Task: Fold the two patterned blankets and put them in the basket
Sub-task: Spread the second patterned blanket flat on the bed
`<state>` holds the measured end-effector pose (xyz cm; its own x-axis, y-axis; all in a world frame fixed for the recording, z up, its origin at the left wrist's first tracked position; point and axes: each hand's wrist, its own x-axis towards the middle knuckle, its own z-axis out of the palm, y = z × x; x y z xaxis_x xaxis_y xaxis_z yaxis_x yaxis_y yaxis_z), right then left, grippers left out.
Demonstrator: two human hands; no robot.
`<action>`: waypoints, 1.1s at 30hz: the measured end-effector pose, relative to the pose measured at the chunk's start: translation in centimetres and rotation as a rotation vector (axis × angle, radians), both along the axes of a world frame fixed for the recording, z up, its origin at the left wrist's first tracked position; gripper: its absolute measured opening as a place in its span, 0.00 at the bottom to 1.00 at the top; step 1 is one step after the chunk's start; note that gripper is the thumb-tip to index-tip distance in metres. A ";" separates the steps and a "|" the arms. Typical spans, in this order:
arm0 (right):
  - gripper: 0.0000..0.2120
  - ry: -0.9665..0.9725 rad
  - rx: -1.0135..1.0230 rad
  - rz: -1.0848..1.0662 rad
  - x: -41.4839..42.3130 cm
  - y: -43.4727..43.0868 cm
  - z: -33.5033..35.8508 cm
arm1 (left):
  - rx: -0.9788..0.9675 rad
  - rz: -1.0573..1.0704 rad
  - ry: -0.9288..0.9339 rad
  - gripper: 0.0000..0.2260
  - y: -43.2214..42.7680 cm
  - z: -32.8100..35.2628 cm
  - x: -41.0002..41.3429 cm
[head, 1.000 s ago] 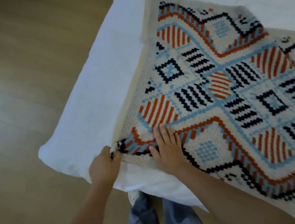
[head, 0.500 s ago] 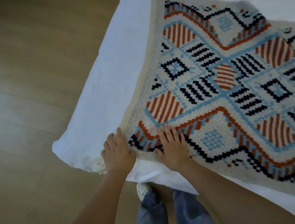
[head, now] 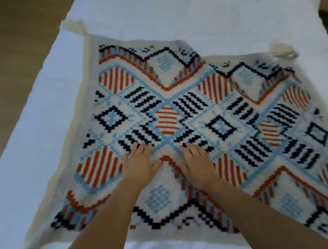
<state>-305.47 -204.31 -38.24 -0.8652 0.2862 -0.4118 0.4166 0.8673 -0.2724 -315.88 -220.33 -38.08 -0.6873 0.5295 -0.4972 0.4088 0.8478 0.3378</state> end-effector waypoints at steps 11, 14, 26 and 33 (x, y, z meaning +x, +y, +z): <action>0.12 0.249 0.164 -0.088 -7.5 32.3 1.1 | 0.202 0.156 0.182 0.23 29.0 -0.5 -7.7; 0.13 0.317 0.156 -0.163 -11.3 37.6 0.7 | 0.313 0.134 0.358 0.19 33.9 0.5 -11.0; 0.23 -0.200 0.196 -0.272 -13.7 54.3 -2.1 | -0.093 -0.101 0.193 0.10 46.8 -1.8 -20.8; 0.15 -0.027 0.317 -0.492 -12.6 59.2 -1.8 | 0.129 -0.121 0.422 0.12 51.2 -2.5 -20.8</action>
<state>-318.08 -145.12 -40.08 -0.5893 0.7646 -0.2610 0.7944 0.6072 -0.0151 -336.73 -169.14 -40.55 -0.7451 0.6576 -0.1116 0.6267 0.7475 0.2203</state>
